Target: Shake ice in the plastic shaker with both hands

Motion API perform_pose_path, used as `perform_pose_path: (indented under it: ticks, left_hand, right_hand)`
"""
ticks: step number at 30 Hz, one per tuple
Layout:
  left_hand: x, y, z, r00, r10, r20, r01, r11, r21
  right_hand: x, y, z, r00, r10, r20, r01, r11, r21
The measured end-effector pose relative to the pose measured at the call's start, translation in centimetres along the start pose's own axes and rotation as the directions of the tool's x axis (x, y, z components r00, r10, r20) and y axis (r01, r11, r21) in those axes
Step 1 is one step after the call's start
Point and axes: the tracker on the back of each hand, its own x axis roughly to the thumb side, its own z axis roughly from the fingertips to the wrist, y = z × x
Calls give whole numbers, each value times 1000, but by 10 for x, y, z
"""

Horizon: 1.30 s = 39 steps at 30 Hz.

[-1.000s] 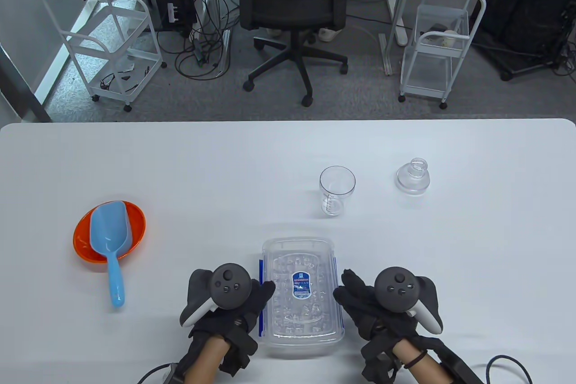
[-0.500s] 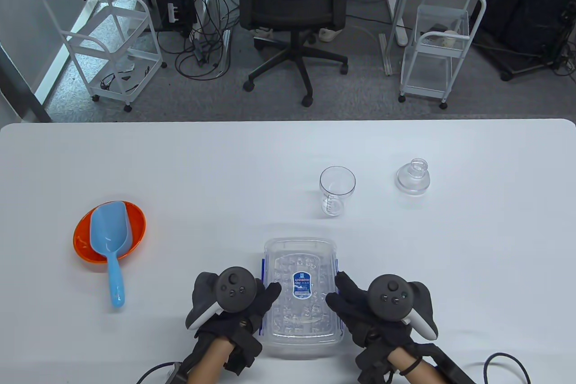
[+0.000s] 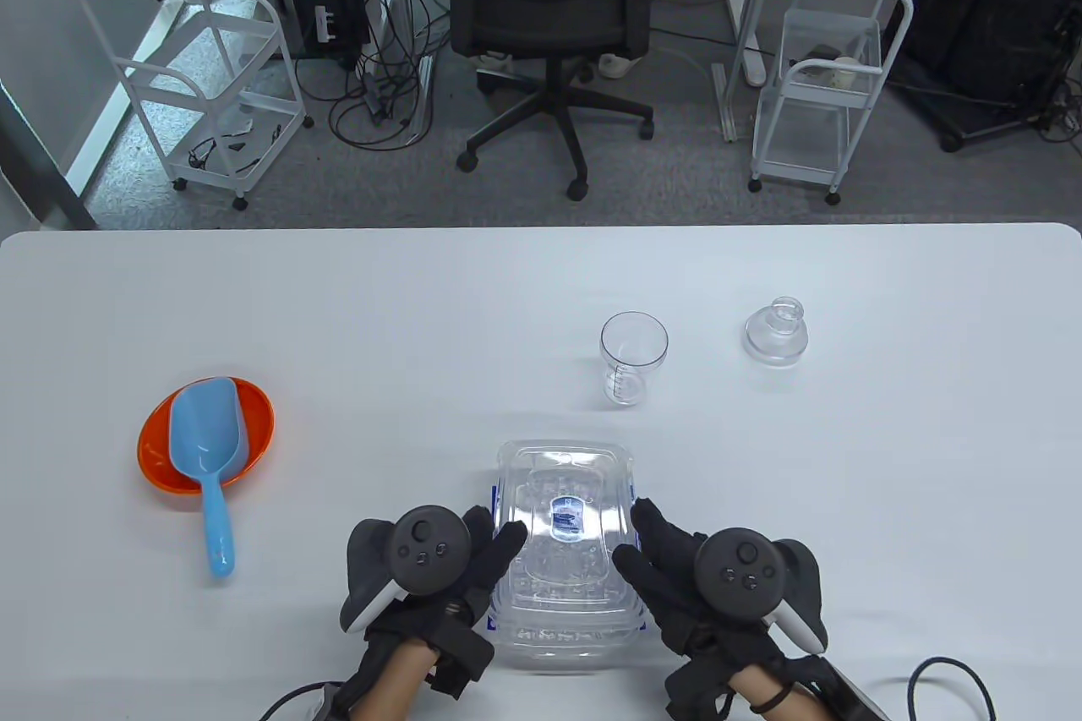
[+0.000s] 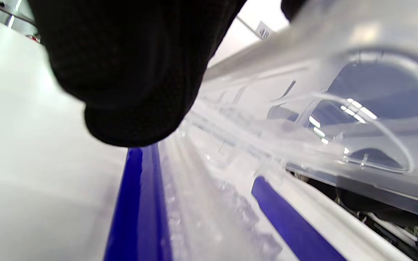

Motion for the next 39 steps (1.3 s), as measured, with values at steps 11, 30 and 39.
perform_pose_path:
  ticks: [11, 30, 39]
  left_hand:
    - [-12, -5, -5, 586, 786, 195, -789, 609, -82]
    - [18, 17, 12, 843, 275, 462, -414, 881, 231]
    - [-3, 5, 0, 814, 456, 359, -525, 842, 122]
  right_hand:
    - [6, -11, 6, 986, -98, 135, 105, 993, -47]
    - [54, 27, -36, 863, -485, 144, 439, 859, 264]
    - [39, 32, -44, 791, -603, 103, 566, 786, 249]
